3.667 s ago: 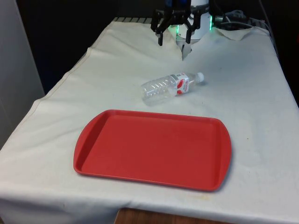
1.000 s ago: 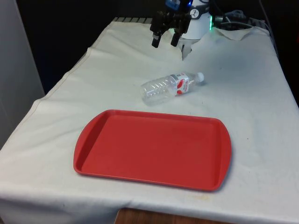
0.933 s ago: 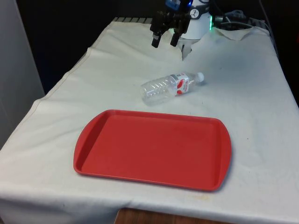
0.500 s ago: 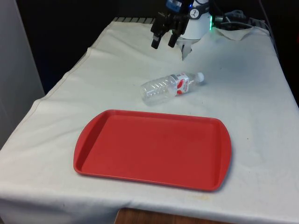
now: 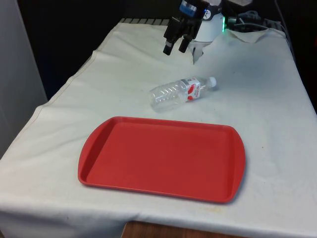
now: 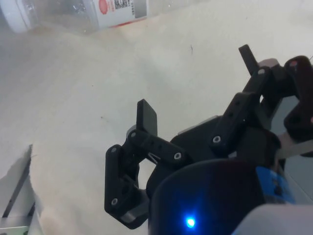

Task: Place the bottle upright on the tray.

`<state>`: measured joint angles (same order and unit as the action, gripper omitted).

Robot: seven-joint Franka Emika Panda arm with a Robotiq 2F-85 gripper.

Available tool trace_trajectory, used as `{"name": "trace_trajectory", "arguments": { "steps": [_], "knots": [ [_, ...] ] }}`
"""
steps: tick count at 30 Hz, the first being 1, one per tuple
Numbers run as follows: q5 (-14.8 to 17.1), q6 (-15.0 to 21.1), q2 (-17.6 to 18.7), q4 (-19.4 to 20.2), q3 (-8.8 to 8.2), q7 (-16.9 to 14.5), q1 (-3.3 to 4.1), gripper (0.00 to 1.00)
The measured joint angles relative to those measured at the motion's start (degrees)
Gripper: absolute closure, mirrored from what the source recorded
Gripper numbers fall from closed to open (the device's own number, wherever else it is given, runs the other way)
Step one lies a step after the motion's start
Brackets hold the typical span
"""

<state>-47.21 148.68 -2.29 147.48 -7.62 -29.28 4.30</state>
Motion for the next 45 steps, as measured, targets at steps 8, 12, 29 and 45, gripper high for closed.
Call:
{"name": "trace_trajectory", "arguments": {
  "steps": [8,12,29,45],
  "knots": [
    [-2.29,0.0,0.97,-0.11,0.4,0.0,0.17,0.0],
    [-3.38,0.0,1.43,-0.17,0.57,0.0,0.29,0.0],
    [-9.0,0.0,2.52,-0.34,1.03,0.0,0.46,0.0],
    [-14.15,0.0,3.5,-0.4,1.2,0.0,0.63,0.0]
  ]
}}
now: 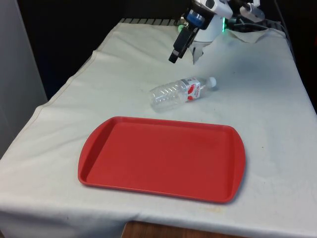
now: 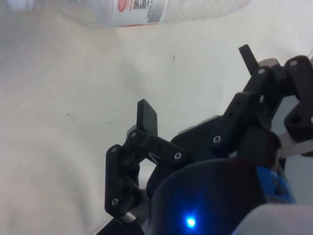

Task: Place the bottle upright on the tray.

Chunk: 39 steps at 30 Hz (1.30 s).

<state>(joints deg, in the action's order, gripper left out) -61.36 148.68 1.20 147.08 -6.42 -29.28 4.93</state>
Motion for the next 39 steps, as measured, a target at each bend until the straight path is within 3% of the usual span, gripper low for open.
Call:
{"name": "trace_trajectory", "arguments": {
  "steps": [39],
  "knots": [
    [-14.32,0.0,3.27,-0.69,0.11,0.0,0.4,0.0]
  ]
}}
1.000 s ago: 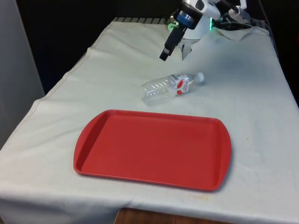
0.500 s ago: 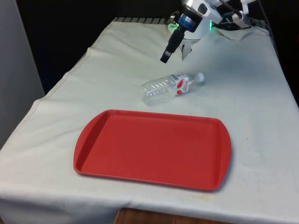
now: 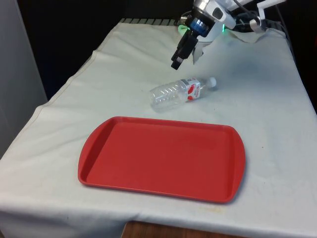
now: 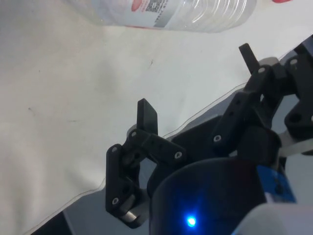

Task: Place the bottle upright on the tray.

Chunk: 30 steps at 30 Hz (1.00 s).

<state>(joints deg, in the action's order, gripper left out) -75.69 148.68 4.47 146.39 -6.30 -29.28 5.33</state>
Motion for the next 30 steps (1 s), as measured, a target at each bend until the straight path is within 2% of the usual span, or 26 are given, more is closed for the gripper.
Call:
{"name": "trace_trajectory", "arguments": {
  "steps": [20,30],
  "knots": [
    [-4.98,-0.63,0.34,0.0,1.26,0.0,0.06,0.0],
    [-6.82,-1.6,0.63,-0.06,2.98,0.0,0.23,0.0]
  ]
}}
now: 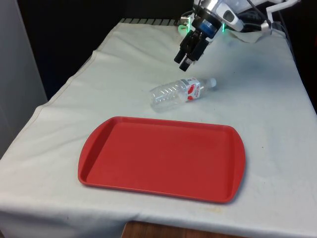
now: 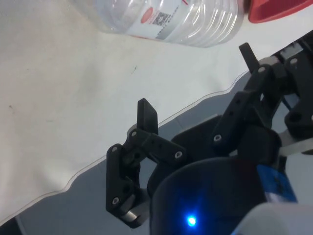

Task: Place the bottle upright on the tray.

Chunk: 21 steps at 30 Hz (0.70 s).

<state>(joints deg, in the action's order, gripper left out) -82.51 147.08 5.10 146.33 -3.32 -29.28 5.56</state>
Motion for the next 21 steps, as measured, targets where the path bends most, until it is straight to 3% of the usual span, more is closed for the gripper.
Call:
{"name": "trace_trajectory", "arguments": {
  "steps": [21],
  "knots": [
    [-2.52,-1.43,2.12,-0.8,3.95,0.11,0.11,0.0]
  ]
}}
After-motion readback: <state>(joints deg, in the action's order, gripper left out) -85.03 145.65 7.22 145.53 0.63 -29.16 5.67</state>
